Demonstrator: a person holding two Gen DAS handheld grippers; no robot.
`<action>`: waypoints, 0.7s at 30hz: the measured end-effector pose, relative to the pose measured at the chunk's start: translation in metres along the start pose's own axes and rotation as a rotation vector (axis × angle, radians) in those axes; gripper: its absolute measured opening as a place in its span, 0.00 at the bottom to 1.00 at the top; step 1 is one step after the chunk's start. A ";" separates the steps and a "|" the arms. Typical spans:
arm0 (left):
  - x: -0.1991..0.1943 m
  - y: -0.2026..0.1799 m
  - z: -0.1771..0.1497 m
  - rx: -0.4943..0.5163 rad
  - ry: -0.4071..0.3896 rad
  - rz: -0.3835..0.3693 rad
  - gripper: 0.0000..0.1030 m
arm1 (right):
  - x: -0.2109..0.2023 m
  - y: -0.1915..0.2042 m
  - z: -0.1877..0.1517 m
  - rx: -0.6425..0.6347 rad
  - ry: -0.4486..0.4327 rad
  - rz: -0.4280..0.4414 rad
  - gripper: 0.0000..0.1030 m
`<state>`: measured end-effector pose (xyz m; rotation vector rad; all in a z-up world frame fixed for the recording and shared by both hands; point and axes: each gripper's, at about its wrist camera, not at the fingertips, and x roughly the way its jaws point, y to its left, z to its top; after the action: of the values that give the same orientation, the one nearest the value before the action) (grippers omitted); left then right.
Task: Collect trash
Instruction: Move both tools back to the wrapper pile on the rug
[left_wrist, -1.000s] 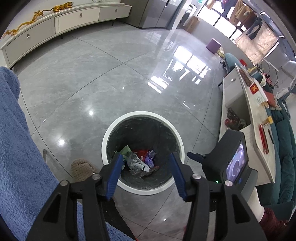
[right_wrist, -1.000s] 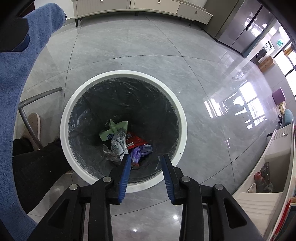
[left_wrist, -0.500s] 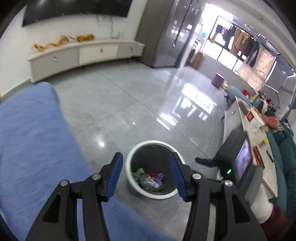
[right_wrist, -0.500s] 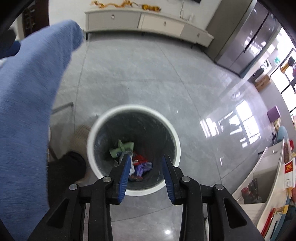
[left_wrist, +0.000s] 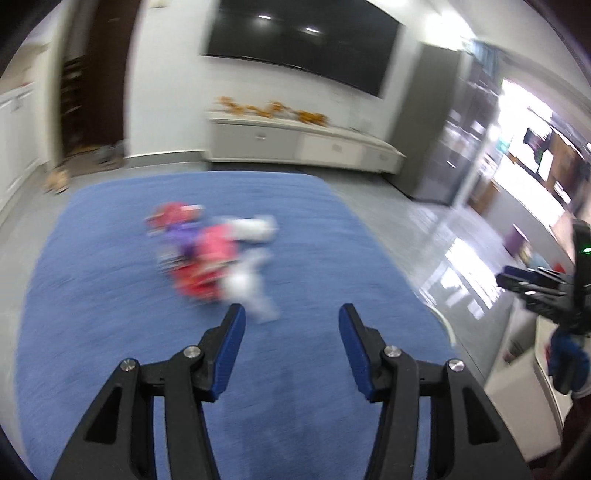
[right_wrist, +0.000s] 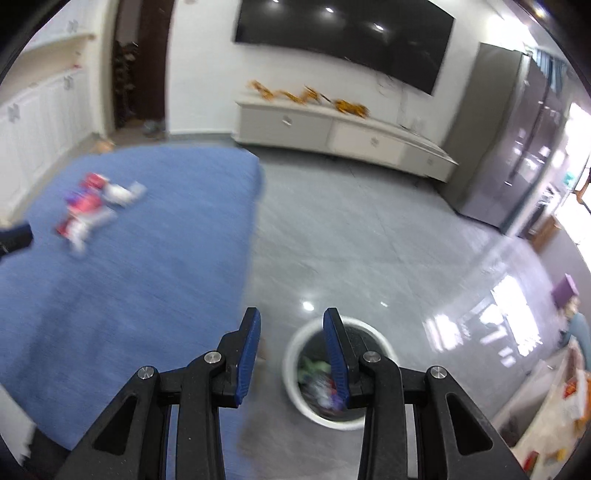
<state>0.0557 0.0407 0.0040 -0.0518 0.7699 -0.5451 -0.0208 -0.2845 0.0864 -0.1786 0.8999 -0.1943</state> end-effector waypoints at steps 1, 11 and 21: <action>-0.004 0.015 -0.004 -0.022 -0.006 0.018 0.49 | 0.000 0.010 0.006 -0.006 -0.007 0.029 0.32; 0.005 0.089 -0.017 -0.148 0.016 -0.001 0.48 | 0.031 0.107 0.052 -0.071 0.008 0.263 0.32; 0.085 0.077 0.011 -0.135 0.101 -0.051 0.45 | 0.098 0.154 0.087 -0.120 0.059 0.365 0.32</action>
<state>0.1472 0.0637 -0.0614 -0.1704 0.9051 -0.5462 0.1210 -0.1532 0.0291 -0.1172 0.9870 0.1947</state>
